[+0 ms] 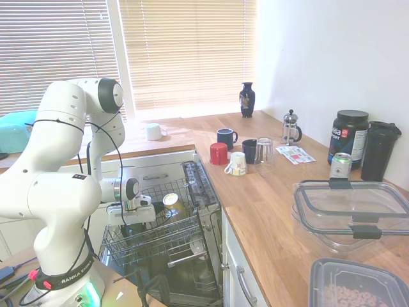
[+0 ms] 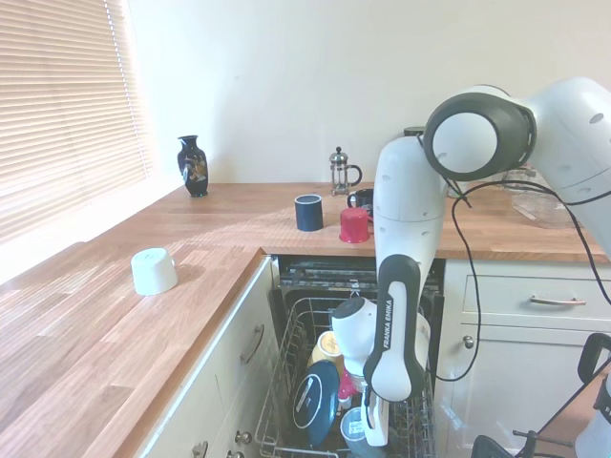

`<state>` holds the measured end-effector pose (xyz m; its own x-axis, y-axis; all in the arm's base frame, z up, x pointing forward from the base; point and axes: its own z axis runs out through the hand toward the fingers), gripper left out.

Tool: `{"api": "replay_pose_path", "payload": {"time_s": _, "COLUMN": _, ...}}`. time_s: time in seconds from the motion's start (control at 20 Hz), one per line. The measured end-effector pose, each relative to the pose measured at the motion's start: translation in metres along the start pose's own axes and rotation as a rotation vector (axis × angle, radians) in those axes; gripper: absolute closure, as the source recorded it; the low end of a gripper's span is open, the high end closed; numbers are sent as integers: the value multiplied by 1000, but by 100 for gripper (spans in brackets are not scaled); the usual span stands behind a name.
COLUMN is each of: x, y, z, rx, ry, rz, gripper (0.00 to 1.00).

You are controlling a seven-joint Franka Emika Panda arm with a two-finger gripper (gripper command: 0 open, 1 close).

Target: Unload the gray mug from the dishwasher

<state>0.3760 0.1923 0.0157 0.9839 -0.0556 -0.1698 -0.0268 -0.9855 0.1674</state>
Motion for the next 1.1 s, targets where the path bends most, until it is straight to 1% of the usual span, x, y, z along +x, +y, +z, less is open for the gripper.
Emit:
{"api": "replay_pose_path", "payload": {"time_s": 0.15, "x": -1, "y": -4, "z": 0, "rx": -2, "ry": -13, "rz": -13, "gripper": 100}}
{"api": "replay_pose_path", "payload": {"time_s": 0.5, "x": 4, "y": -15, "z": 0, "rx": 1, "ry": -29, "rz": -9, "gripper": 100}}
{"api": "replay_pose_path", "payload": {"time_s": 0.8, "x": 4, "y": -19, "z": -1, "rx": 0, "ry": -29, "rz": -14, "gripper": 100}}
{"api": "replay_pose_path", "payload": {"time_s": 1.1, "x": 9, "y": -17, "z": -6, "rx": 7, "ry": -24, "rz": 12, "gripper": 100}}
